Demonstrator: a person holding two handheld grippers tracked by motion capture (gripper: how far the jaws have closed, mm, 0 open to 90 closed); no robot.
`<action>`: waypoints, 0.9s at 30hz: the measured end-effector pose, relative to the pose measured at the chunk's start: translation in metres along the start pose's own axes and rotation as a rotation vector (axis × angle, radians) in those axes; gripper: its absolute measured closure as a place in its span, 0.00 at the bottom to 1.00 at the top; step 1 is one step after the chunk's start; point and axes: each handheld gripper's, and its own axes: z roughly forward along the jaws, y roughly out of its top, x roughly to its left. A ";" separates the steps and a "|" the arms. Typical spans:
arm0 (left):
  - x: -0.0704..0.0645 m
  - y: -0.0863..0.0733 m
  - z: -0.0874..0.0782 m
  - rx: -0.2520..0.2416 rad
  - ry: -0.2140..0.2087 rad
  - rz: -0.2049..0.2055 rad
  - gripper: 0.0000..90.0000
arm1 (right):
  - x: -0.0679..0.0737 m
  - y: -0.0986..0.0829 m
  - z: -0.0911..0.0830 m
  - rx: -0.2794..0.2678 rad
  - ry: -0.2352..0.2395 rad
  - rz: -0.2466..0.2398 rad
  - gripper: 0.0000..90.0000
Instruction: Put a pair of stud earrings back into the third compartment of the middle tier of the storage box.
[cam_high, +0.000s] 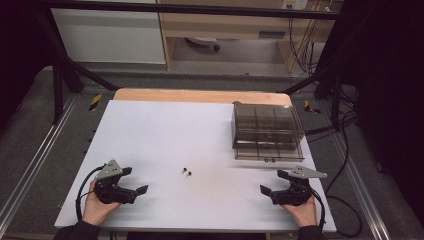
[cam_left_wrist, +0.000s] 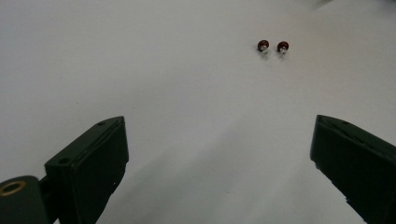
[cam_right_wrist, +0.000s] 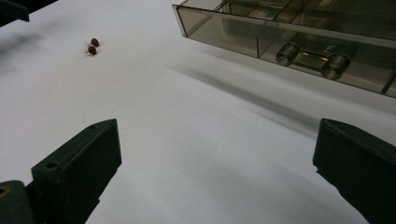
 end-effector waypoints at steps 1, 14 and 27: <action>0.000 0.000 0.000 -0.001 -0.001 -0.004 0.04 | 0.000 0.000 0.000 0.001 -0.001 -0.001 0.02; -0.002 0.005 0.003 0.013 0.008 -0.002 0.04 | 0.002 0.000 0.001 0.004 0.002 -0.014 0.02; -0.012 0.015 0.012 0.030 0.006 0.014 0.05 | 0.002 0.000 0.001 0.012 0.003 -0.020 0.02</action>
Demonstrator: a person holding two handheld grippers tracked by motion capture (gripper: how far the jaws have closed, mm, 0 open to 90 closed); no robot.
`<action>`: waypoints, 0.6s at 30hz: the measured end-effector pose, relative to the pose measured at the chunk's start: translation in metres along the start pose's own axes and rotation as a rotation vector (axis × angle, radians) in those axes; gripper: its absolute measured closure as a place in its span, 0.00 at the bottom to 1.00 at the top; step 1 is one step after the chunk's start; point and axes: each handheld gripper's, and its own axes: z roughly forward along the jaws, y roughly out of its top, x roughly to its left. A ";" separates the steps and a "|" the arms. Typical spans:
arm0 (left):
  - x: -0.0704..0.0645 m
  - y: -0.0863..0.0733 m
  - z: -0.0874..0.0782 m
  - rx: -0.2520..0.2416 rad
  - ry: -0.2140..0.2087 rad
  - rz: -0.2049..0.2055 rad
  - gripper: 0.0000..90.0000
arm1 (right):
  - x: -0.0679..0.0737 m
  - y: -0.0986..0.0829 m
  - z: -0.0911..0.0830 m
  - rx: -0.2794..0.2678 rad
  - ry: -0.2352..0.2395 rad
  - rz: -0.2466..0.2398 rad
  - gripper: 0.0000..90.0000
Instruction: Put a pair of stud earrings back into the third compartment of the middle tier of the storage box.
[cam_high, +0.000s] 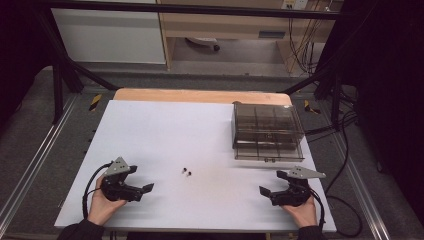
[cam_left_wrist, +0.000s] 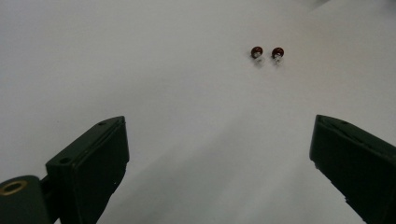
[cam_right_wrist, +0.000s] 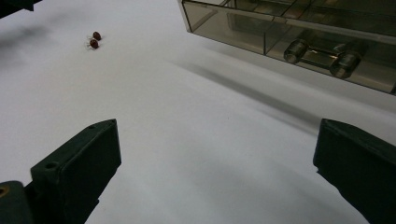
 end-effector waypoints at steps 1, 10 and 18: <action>-0.001 0.001 0.001 -0.001 -0.002 0.002 0.05 | 0.000 0.000 0.000 0.002 0.001 -0.001 0.02; -0.008 0.016 0.005 0.009 -0.002 0.014 0.06 | 0.001 0.001 0.001 0.007 -0.008 -0.008 0.02; -0.015 0.034 0.016 0.022 0.001 0.036 0.08 | 0.002 0.001 0.001 0.010 -0.012 -0.012 0.02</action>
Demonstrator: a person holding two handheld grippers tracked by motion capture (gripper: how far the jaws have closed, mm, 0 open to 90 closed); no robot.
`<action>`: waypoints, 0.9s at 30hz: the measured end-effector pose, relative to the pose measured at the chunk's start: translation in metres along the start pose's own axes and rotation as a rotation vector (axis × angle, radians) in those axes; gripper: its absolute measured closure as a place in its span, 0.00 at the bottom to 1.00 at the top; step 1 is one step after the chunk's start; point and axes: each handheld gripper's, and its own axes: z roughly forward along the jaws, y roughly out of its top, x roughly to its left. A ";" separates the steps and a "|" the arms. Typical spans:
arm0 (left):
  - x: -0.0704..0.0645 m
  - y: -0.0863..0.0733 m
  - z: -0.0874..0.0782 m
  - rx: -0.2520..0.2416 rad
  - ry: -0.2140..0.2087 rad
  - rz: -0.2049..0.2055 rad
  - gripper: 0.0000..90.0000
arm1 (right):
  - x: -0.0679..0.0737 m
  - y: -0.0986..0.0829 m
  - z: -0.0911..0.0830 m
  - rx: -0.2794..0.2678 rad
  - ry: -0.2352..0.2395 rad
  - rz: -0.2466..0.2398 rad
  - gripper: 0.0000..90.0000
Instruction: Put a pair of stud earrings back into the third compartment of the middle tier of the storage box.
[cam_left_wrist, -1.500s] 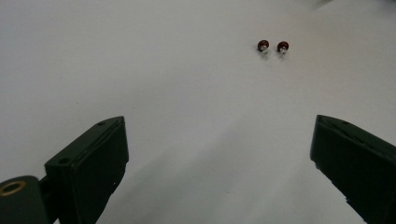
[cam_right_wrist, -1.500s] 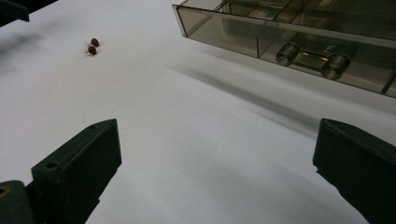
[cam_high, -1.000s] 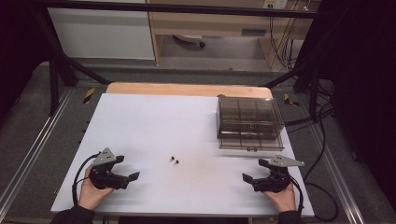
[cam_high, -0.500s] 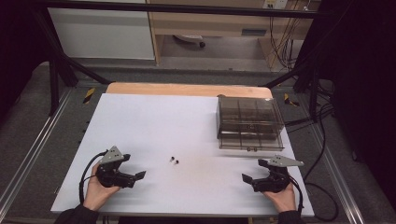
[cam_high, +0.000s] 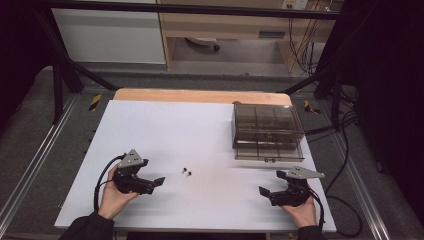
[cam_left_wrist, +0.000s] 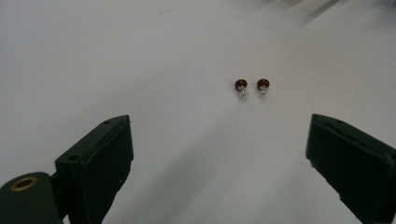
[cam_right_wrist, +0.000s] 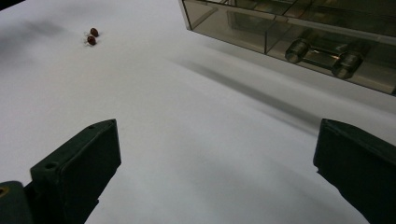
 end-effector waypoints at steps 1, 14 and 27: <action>-0.001 0.004 0.004 0.001 -0.003 -0.003 0.08 | 0.000 0.000 0.000 0.000 -0.001 0.000 0.02; -0.006 0.026 0.030 0.030 0.005 0.008 0.12 | 0.000 0.000 0.000 0.003 0.001 0.003 0.02; -0.016 0.034 0.065 0.096 -0.003 0.010 0.31 | 0.000 0.000 0.000 0.002 0.000 0.001 0.01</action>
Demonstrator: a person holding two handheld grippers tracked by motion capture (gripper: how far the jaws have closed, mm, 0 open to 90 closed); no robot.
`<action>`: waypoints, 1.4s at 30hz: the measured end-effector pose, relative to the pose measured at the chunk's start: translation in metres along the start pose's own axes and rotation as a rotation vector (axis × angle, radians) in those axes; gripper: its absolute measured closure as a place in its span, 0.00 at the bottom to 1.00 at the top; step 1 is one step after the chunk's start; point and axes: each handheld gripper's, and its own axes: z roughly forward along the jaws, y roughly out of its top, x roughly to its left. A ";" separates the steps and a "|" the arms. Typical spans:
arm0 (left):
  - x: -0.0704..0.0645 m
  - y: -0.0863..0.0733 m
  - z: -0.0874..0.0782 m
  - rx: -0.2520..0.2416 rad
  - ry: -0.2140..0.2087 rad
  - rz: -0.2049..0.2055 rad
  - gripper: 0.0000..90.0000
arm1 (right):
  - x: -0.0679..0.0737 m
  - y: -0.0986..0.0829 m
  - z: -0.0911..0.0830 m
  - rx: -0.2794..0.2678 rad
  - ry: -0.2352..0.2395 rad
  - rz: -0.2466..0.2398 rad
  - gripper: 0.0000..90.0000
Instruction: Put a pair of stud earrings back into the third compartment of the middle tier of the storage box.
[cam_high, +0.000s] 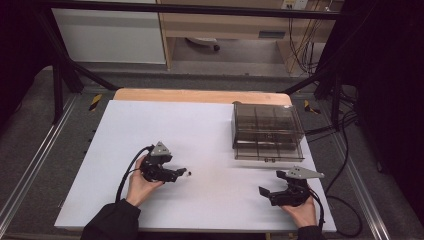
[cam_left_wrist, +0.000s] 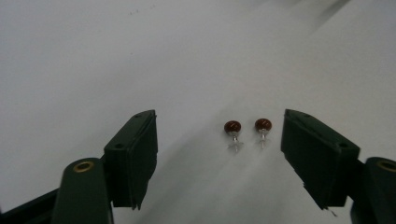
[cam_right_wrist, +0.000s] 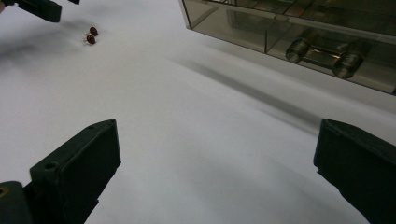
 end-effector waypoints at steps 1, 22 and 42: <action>-0.001 0.000 0.002 0.005 -0.006 -0.003 0.33 | 0.000 0.000 0.000 0.000 0.000 -0.001 0.01; -0.013 -0.002 0.022 0.047 -0.002 -0.006 0.83 | 0.000 0.000 0.000 0.003 0.000 -0.005 0.01; -0.015 -0.002 0.022 0.036 0.025 -0.002 0.91 | 0.000 0.000 0.000 0.007 0.002 -0.003 0.01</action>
